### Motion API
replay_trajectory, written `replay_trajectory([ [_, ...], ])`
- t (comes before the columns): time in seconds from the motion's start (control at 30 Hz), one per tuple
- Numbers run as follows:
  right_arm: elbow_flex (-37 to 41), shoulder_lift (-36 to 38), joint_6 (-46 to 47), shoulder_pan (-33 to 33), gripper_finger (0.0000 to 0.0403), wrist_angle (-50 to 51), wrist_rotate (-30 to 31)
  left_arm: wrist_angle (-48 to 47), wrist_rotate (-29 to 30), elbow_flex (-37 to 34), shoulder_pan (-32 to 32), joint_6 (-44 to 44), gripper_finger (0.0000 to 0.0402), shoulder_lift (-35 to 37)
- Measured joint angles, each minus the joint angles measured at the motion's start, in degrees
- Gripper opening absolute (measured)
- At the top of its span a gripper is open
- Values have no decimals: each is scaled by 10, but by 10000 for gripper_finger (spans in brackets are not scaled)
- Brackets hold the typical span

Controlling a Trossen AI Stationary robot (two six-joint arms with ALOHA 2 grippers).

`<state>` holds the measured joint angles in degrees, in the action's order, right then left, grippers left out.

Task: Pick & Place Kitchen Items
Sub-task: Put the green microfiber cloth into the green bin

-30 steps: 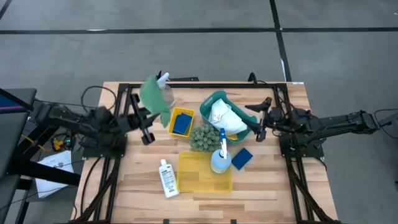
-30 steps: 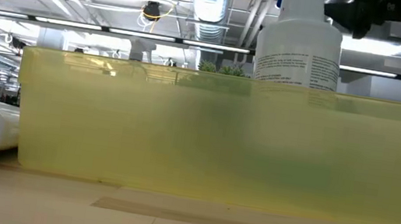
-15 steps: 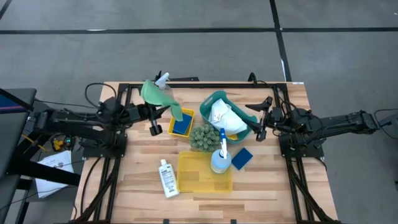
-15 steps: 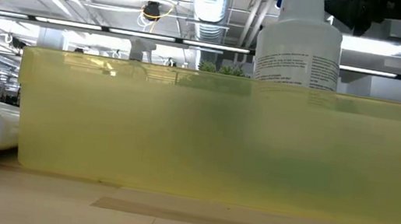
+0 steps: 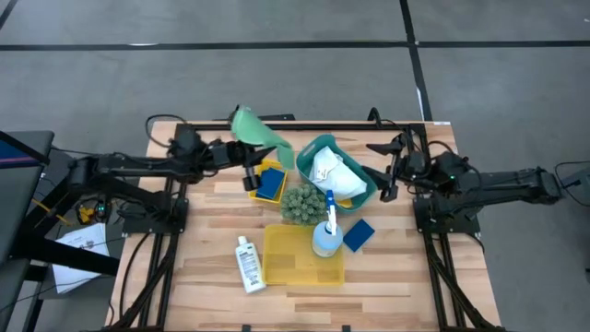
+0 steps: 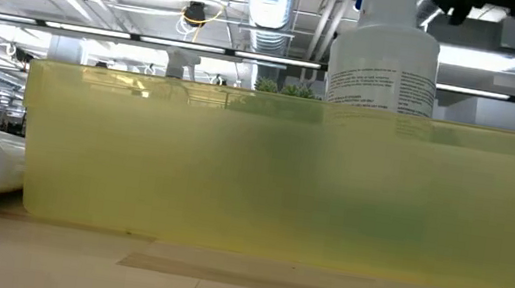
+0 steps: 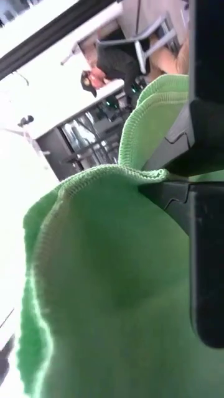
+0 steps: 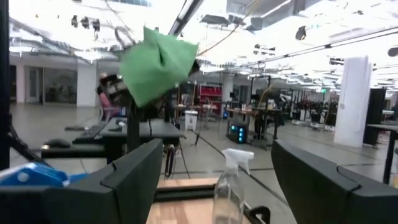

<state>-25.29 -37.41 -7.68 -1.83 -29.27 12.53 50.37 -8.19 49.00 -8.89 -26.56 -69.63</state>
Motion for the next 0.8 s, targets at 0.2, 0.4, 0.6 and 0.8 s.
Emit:
replay_trajectory([
  [0.2,-23,-48,0,-26,292,-11,-54,-30,-13,86,-6,1,0,-75],
  [0.4,-43,-105,-38,-16,292,-106,-84,-33,-33,134,-6,9,0,-132],
  [0.6,-84,-174,-111,2,292,-137,-81,-30,-33,148,-5,20,0,-160],
  [0.8,-143,-247,-160,15,292,-138,-40,-42,-33,148,-5,31,0,-165],
])
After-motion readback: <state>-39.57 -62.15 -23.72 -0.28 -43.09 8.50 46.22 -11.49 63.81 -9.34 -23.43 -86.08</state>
